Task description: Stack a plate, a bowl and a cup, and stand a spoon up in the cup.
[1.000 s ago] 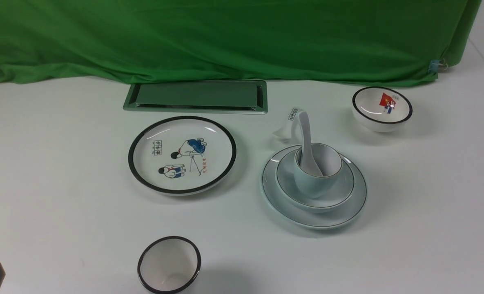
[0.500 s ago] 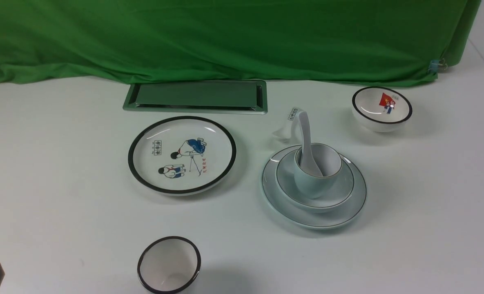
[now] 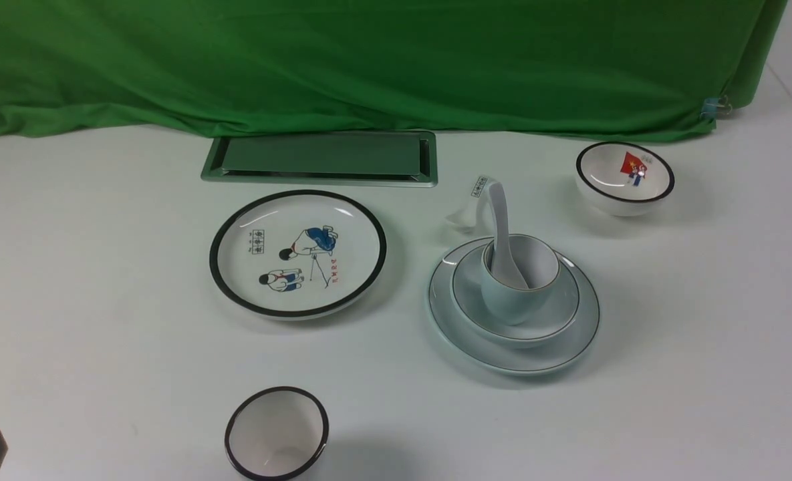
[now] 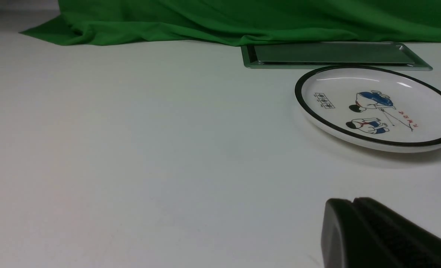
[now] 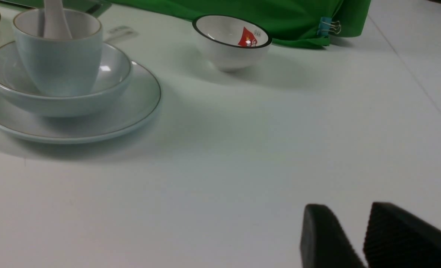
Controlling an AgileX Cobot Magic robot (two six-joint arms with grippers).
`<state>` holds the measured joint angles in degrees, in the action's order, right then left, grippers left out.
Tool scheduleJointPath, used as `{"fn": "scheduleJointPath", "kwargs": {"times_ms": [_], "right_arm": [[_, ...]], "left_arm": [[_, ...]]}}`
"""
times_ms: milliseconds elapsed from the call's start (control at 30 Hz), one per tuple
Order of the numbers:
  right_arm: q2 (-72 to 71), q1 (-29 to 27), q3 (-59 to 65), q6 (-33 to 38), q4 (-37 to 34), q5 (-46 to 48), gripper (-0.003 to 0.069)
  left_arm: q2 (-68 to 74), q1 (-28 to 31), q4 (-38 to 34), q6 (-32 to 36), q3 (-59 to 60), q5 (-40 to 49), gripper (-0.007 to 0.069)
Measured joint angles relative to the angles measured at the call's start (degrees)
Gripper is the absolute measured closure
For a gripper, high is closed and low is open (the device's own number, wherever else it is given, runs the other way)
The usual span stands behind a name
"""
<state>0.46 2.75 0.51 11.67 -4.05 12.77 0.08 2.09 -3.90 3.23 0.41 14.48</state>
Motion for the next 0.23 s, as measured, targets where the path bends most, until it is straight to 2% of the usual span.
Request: {"fn": "scheduleJointPath", "kwargs": {"times_ms": [233], "right_arm": [[0.0,0.0,0.0,0.0,0.0,0.0,0.0426]], "left_arm": [[0.0,0.0,0.0,0.0,0.0,0.0,0.0653]]}}
